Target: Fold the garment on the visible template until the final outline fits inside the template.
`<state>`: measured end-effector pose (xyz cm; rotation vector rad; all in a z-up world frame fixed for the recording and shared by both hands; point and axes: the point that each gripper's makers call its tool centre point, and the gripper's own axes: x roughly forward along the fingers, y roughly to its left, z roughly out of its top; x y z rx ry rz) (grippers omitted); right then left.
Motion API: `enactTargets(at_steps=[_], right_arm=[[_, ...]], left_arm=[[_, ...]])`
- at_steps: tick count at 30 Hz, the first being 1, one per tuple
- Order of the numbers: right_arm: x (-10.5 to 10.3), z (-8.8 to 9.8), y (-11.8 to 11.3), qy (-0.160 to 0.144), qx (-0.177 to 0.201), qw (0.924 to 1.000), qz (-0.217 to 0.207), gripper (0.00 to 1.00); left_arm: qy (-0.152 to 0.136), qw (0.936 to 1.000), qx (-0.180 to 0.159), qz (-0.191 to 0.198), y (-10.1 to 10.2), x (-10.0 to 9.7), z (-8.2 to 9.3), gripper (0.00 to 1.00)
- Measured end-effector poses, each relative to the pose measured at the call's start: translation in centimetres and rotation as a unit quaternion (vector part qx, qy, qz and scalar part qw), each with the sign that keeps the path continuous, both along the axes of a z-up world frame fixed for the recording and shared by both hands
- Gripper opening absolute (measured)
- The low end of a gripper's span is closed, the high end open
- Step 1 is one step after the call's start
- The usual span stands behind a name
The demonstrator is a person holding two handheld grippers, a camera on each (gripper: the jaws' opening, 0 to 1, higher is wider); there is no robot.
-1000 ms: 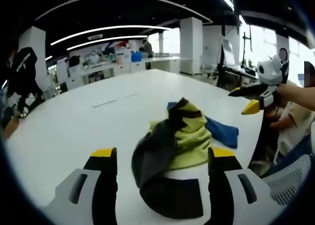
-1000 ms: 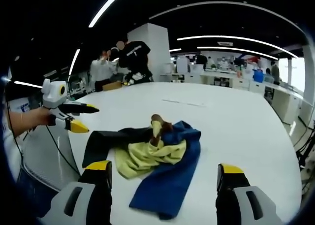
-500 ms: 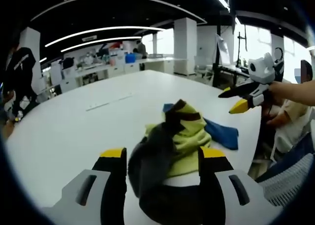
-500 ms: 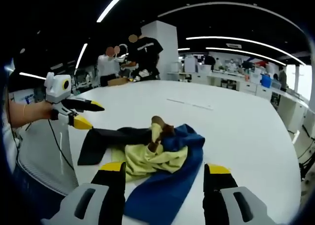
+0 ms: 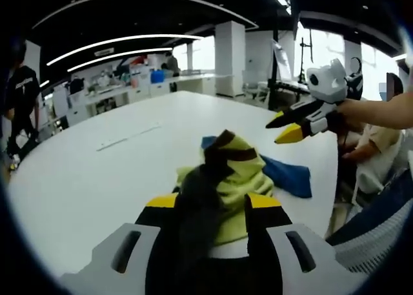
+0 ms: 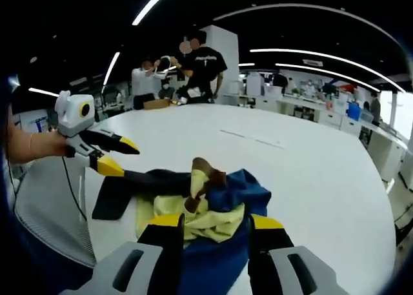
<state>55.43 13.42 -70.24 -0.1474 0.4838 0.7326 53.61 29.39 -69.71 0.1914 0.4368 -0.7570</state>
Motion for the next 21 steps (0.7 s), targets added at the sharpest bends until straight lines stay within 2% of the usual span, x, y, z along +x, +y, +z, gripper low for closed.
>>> enactTargets(at_steps=[7,11,21], right_arm=[[0.6,-0.8,1.0,0.004,-0.011,0.9998,0.018,0.3],[1.3,-1.2,1.3,0.002,-0.019,0.9996,0.021,0.24],[2.7,-2.6,2.3,0.015,-0.029,0.9988,0.036,0.19]], left_arm=[[0.013,0.9998,0.007,-0.011,-1.0,0.8,-1.0,0.29],[0.018,0.9996,0.014,-0.017,-1.5,1.3,-1.6,0.27],[0.037,0.9986,0.029,-0.026,-2.6,2.4,-3.6,0.25]])
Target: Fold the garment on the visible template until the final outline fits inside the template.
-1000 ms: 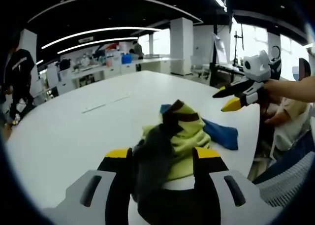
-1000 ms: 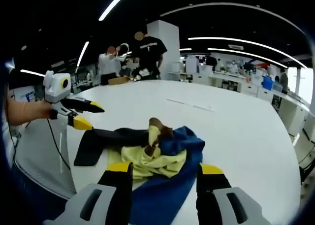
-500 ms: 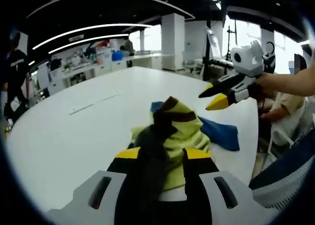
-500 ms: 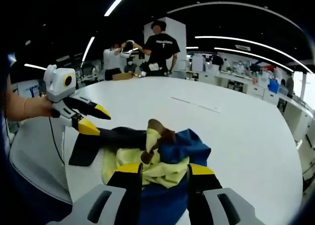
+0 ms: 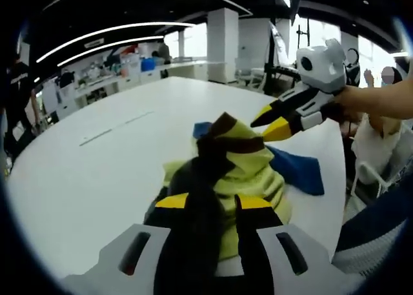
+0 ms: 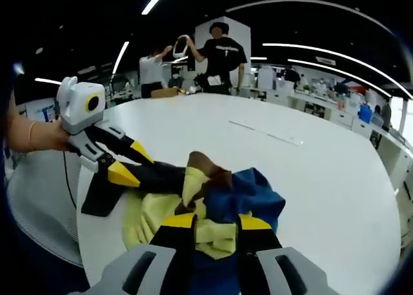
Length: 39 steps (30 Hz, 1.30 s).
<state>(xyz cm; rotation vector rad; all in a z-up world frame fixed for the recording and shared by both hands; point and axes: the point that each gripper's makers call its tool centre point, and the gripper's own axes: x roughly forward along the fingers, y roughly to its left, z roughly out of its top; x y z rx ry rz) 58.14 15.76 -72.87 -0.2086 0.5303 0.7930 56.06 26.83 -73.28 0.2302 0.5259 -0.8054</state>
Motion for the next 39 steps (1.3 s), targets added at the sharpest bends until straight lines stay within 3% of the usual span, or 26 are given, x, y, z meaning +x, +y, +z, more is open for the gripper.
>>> enactTargets(at_steps=[9,12,17,24,29,33,39], right_arm=[[0.8,-1.1,0.8,0.003,-0.009,0.9998,0.015,0.09],[1.2,-1.6,0.9,0.009,-0.012,0.9998,0.013,0.07],[1.1,-2.1,1.3,0.013,-0.021,0.9996,0.017,0.01],[0.9,-1.9,1.3,0.017,-0.02,0.9996,0.011,0.0],[0.7,-1.4,1.3,0.011,-0.023,0.9996,0.01,0.0],[0.5,-0.9,1.1,0.005,-0.028,0.9995,0.013,0.0],[0.7,0.2,0.7,-0.005,-0.027,0.9996,0.011,0.0]], left_arm=[[0.018,0.9997,0.014,-0.001,-0.9,0.7,-1.4,0.21],[0.025,0.9986,0.047,-0.005,-0.9,1.0,-2.6,0.18],[0.039,0.9981,0.048,0.002,-1.1,1.2,-3.4,0.13],[0.037,0.998,0.051,0.006,-1.0,1.2,-3.5,0.01],[0.014,0.9988,0.046,0.014,-0.6,1.2,-2.3,0.01],[-0.024,0.9988,0.039,0.017,-0.3,1.4,-0.5,0.0],[-0.046,0.9982,0.023,0.031,0.5,1.8,1.4,0.0]])
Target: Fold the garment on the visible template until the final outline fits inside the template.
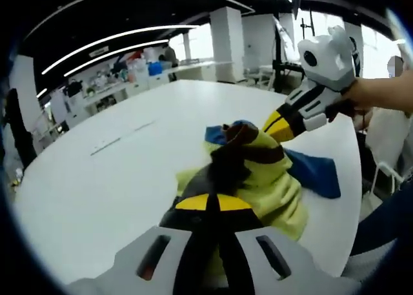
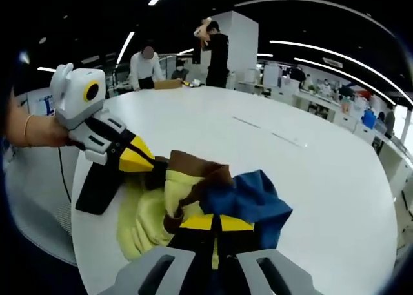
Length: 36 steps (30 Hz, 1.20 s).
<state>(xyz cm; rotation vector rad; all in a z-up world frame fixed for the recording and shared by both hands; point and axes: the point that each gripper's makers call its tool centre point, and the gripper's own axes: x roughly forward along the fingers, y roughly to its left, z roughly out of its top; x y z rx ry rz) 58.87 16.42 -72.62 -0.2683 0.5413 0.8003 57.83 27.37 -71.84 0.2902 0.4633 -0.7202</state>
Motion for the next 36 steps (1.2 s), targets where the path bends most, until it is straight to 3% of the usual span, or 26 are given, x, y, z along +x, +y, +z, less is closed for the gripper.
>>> enactTargets(at_steps=[10,17,21,36], right_arm=[[0.8,2.7,-0.7,-0.022,0.012,0.9996,-0.008,0.0],[2.1,4.7,-1.3,-0.028,0.031,0.9988,-0.023,0.0],[3.0,5.5,-1.9,-0.037,0.025,0.9986,-0.027,0.0],[7.3,7.5,-3.1,-0.052,0.034,0.9967,-0.053,0.0]], left_arm=[[-0.045,0.9969,-0.055,0.034,1.5,1.2,4.5,0.0],[-0.064,0.9934,-0.072,0.062,3.0,2.1,6.1,0.0],[-0.083,0.9881,-0.088,0.095,4.6,3.1,7.4,0.0],[-0.088,0.9772,-0.111,0.158,8.8,5.7,7.9,0.0]])
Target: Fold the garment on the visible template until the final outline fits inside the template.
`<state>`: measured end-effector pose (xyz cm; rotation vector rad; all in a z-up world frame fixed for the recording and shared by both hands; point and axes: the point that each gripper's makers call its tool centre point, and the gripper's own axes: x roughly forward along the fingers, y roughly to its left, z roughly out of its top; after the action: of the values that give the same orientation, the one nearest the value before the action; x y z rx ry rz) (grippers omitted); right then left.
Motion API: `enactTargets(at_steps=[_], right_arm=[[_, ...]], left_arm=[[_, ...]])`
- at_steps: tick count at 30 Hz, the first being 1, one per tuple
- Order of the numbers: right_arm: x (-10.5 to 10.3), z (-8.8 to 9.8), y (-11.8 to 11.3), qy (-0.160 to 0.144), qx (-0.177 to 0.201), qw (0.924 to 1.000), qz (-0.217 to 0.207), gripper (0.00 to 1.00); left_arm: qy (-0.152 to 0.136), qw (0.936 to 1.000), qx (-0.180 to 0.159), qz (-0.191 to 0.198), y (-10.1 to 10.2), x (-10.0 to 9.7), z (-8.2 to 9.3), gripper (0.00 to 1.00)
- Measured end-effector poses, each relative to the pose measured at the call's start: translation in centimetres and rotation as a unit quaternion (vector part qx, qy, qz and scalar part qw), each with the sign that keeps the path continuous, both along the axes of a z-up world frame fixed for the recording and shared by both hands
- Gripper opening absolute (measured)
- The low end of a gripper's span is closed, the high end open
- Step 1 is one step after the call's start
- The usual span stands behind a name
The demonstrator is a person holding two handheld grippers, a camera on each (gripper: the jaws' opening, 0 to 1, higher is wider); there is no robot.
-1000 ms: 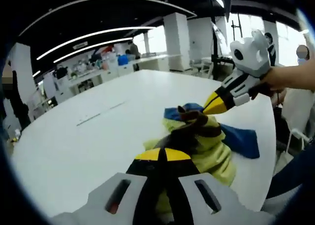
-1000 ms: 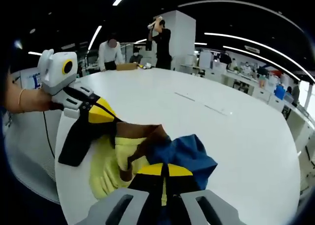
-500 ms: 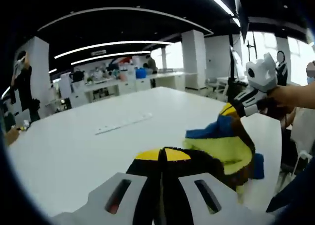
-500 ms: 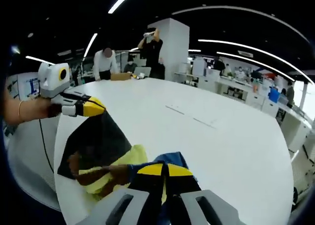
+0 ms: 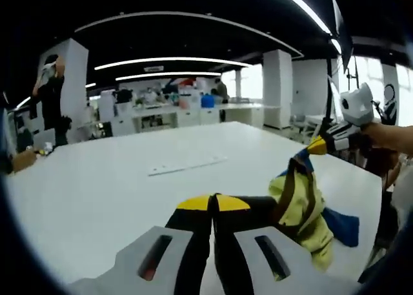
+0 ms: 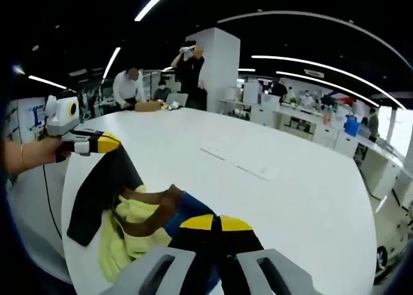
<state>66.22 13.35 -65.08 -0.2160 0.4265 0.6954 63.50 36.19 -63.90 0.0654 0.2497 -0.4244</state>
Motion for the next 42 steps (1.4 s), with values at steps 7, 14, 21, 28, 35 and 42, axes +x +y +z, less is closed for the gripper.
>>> enactTargets(at_steps=[7,14,21,28,35,42], right_arm=[[2.9,0.2,-0.8,0.0,-0.004,0.9997,-0.023,0.0],[5.6,-0.6,-1.2,0.024,0.011,0.9983,-0.053,0.0],[8.3,-2.0,-1.8,0.033,-0.003,0.9967,-0.075,0.0],[11.2,-4.8,-2.6,0.039,-0.027,0.9939,-0.099,0.0],[13.0,-7.2,-2.4,0.056,-0.029,0.9922,-0.107,0.0],[14.8,-9.2,-2.8,0.073,-0.017,0.9866,-0.145,0.0]], left_arm=[[0.008,0.9996,-0.005,0.028,2.2,1.8,-0.4,0.0],[0.007,0.9988,-0.012,0.048,4.1,3.7,-0.6,0.0],[0.017,0.9954,-0.033,0.089,6.2,5.6,-1.4,0.0],[0.043,0.9925,-0.016,0.113,7.5,7.2,-4.1,0.0],[0.065,0.9904,-0.017,0.121,7.7,8.9,-6.6,0.0],[0.08,0.9887,0.001,0.127,7.7,10.5,-8.5,0.0]])
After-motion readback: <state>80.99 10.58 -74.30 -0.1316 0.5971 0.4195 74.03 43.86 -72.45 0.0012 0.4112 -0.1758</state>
